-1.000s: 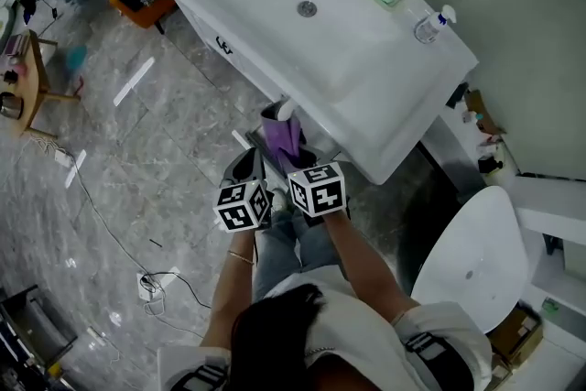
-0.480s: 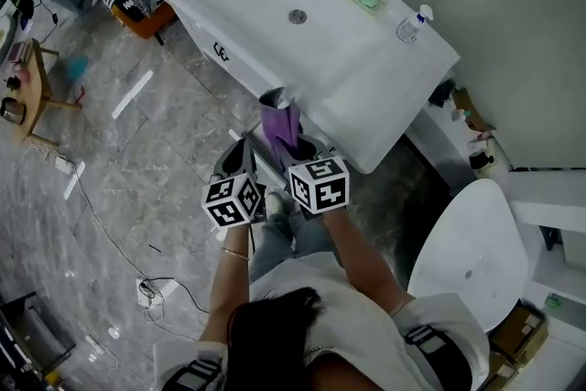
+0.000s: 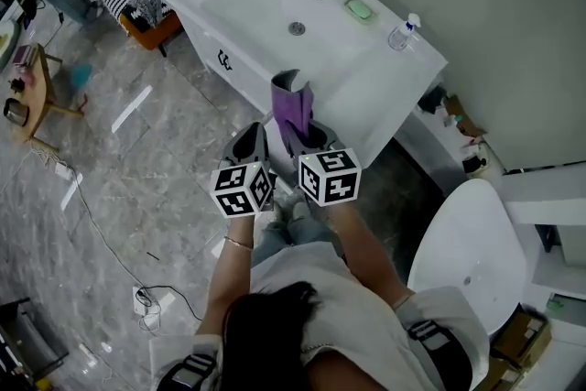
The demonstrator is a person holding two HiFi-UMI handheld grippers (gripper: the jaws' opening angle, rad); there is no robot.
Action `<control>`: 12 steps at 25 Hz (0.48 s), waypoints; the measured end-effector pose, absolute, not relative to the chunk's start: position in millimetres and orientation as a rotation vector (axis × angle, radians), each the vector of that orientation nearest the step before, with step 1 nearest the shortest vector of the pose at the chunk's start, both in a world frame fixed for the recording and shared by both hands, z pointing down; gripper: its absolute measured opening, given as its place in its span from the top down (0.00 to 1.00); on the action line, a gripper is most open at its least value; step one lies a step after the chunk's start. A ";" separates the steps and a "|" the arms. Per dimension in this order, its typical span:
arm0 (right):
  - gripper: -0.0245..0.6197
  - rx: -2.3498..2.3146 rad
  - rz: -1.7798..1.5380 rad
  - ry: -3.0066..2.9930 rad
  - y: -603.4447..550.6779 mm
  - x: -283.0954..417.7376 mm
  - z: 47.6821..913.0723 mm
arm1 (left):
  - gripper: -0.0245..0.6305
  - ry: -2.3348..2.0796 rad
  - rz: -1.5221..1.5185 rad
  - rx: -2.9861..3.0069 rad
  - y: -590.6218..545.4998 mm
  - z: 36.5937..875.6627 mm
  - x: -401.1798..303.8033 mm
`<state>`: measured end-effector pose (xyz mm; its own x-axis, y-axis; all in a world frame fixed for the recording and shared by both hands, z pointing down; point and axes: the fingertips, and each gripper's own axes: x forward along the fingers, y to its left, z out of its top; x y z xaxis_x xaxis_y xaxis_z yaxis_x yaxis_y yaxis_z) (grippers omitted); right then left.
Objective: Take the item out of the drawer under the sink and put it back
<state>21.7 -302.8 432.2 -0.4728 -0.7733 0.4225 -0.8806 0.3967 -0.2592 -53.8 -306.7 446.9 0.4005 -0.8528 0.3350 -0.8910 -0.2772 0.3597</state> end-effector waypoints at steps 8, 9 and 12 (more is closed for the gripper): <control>0.84 1.595 0.447 -2.459 -305.5 33.9 383.7 | 0.96 -1.488 0.064 2.312 -311.6 399.9 -47.6; 0.84 1.599 0.429 -2.463 -305.3 34.6 380.6 | 0.96 -1.482 0.054 2.319 -311.0 396.4 -46.1; 0.84 1.619 0.390 -2.464 -305.2 36.1 374.9 | 0.96 -1.467 0.038 2.332 -308.2 390.6 -39.9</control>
<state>36.1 -305.2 374.9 -0.3975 -0.8739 0.2798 -0.9176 0.3774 -0.1248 -39.9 -308.2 390.6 0.4537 -0.8629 0.2227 -0.8732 -0.3804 0.3048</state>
